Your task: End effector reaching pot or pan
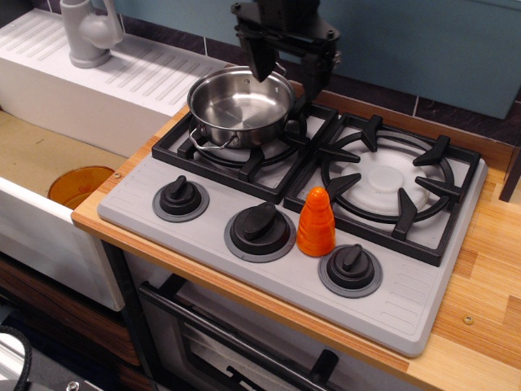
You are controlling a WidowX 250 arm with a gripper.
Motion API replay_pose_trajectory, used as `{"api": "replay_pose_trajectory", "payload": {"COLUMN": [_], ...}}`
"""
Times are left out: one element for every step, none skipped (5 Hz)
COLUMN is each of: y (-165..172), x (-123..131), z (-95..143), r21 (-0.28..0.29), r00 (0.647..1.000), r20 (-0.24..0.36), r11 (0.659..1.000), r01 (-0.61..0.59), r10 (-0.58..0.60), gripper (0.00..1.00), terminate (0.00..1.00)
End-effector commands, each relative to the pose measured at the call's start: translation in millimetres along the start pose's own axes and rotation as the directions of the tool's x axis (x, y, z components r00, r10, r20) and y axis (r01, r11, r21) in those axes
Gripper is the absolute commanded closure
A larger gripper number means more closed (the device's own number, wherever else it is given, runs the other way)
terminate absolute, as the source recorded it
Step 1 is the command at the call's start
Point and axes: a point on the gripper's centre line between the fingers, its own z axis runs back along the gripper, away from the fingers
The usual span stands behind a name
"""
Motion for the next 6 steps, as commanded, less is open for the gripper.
{"api": "replay_pose_trajectory", "payload": {"y": [26, 25, 17, 5, -4, -10], "x": [11, 11, 8, 9, 11, 7], "z": [18, 11, 5, -5, -18, -24], "r21": [0.0, -0.004, -0.014, -0.027, -0.036, -0.05], "r00": [0.998, 0.998, 0.998, 0.996, 0.993, 0.993], "r20": [0.065, 0.068, 0.051, 0.061, 0.075, 0.074], "r11": [1.0, 1.0, 1.0, 0.997, 0.996, 0.995], "r01": [0.023, 0.016, -0.027, -0.067, -0.084, -0.083], "r10": [-0.023, -0.015, 0.028, 0.068, 0.087, 0.086], "gripper": [0.0, 0.0, 0.0, 0.0, 0.0, 0.0], "terminate": [0.0, 0.0, 0.0, 0.0, 0.0, 0.0]}}
